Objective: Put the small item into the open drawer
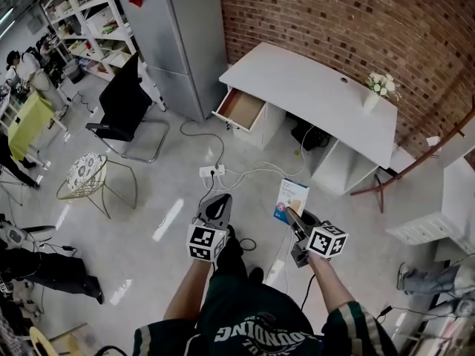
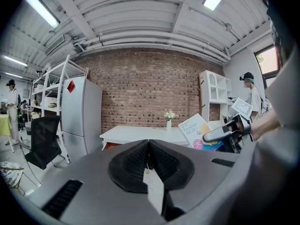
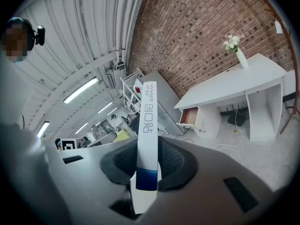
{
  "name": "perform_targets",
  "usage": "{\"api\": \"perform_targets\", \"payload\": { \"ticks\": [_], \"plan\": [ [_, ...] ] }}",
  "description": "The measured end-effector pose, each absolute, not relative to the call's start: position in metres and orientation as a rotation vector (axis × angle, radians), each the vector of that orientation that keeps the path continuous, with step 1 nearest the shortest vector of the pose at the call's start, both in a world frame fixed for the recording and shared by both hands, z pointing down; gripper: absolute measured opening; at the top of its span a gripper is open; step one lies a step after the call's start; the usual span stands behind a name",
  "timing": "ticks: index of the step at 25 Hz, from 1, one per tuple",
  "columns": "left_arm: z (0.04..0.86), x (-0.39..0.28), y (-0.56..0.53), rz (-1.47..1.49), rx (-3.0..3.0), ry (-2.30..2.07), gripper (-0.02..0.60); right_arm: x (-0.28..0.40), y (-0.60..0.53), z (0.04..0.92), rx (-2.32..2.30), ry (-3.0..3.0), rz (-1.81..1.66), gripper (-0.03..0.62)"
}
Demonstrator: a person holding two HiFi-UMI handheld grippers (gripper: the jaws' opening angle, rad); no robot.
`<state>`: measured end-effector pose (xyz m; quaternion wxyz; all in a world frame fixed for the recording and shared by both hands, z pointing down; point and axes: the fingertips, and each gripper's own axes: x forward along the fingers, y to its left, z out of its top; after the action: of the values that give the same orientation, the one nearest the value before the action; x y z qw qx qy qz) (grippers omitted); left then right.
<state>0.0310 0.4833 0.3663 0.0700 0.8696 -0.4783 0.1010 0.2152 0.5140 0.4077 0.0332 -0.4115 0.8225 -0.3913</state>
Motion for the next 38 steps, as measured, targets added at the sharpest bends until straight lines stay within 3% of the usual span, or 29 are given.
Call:
{"api": "perform_targets", "payload": {
  "ticks": [16,29,38],
  "plan": [
    [0.366,0.050,0.355,0.255,2.668,-1.354,0.014,0.203,0.406,0.406,-1.274,2.525,-1.207,0.091],
    [0.369,-0.010,0.217,0.265,2.689,-1.308,0.014,0.127,0.258,0.396,-1.275,2.544,-1.206,0.091],
    [0.378,-0.030,0.150,0.286,2.677,-1.277,0.014,0.110,0.190,0.400,-1.308,2.517,-1.231,0.091]
  ]
}}
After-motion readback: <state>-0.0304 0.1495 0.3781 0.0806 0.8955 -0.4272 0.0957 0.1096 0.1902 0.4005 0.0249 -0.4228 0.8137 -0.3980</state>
